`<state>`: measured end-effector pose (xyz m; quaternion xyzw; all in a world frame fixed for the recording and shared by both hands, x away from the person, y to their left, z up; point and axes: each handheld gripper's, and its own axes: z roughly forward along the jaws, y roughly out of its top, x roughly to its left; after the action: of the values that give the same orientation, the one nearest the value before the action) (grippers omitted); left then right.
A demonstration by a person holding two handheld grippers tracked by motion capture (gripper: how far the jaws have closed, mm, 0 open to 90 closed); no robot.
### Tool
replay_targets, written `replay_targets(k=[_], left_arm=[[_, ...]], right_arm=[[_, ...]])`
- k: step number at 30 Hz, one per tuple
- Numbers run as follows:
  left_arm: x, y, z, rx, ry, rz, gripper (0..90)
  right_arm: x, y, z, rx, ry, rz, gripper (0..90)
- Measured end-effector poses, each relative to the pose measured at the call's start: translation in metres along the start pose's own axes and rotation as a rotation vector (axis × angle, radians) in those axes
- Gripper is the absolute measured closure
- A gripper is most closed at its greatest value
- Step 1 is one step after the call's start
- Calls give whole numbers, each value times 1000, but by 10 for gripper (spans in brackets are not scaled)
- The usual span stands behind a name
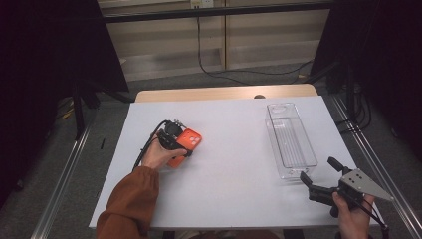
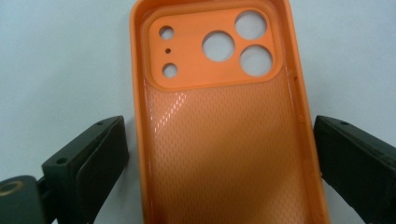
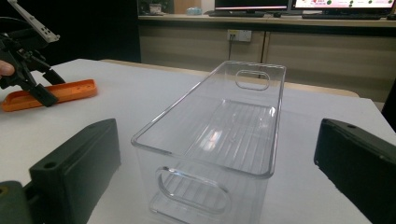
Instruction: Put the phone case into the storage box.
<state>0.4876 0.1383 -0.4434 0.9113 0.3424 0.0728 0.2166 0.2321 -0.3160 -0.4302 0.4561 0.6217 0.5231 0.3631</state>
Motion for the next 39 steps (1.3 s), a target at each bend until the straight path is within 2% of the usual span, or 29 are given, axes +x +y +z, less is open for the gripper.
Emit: replay_targets(k=[4, 9, 18, 21, 27, 28, 35, 39], left_arm=[[-1, 1, 0, 13, 4, -14, 60], [-4, 2, -3, 20, 5, -26, 147], [-5, 3, -3, 23, 7, -24, 149], [-6, 3, -4, 29, 8, -35, 153], [-6, 2, -4, 17, 10, -37, 158], [-6, 3, -5, 27, 8, -35, 158], [-6, 3, -6, 16, 13, -17, 160], [-6, 2, -6, 10, 15, -22, 160]], right_arm=[[0, 0, 0, 0, 0, 0, 0], [0, 0, 0, 1, -1, 0, 0], [0, 0, 0, 2, -3, 2, 0], [-1, 0, 0, 1, -3, -3, 0], [-1, 0, 0, 4, -3, -3, 0], [0, 0, 0, 4, -4, -3, 0], [-1, 0, 1, 5, -3, 0, 0], [-1, 0, 1, 6, -4, 2, 0]])
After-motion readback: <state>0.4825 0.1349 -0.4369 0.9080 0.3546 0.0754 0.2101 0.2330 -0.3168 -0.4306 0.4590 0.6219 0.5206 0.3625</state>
